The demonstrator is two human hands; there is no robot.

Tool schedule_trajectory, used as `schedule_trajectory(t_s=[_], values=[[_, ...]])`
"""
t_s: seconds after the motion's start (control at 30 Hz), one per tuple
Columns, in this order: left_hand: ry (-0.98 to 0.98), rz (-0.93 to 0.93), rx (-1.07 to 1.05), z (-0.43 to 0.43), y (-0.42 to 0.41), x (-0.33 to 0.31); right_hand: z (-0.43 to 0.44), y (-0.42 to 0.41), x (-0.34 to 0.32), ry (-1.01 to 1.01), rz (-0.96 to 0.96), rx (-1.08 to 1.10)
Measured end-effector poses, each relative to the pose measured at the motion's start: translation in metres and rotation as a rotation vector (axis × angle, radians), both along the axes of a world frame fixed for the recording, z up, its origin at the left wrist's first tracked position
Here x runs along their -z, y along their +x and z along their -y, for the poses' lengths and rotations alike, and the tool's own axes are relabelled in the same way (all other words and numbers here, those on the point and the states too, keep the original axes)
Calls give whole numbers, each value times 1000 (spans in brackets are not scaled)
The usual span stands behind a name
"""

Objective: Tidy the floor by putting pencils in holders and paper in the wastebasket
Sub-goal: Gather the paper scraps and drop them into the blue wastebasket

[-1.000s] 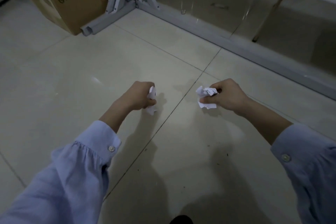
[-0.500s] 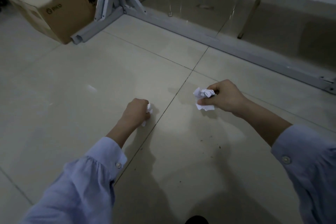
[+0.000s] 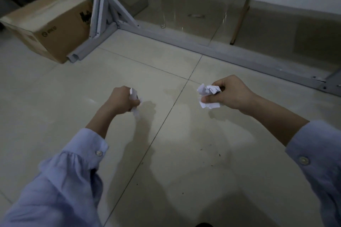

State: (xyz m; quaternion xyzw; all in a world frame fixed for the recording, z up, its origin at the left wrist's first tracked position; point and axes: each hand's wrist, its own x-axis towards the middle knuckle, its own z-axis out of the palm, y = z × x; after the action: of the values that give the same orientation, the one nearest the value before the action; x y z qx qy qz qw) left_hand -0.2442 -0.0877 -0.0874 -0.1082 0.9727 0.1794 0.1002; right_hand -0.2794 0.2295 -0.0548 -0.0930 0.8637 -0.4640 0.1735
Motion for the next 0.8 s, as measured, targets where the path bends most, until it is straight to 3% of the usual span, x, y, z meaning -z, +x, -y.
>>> schedule_trajectory(t_s=[0.47,0.8], values=[[26,-201,316,-69,-60,-116,-40,-16,-102,4,6,56],[164,-333,443,-200,-74,-194,-154,5,-182,-16,-79,240]])
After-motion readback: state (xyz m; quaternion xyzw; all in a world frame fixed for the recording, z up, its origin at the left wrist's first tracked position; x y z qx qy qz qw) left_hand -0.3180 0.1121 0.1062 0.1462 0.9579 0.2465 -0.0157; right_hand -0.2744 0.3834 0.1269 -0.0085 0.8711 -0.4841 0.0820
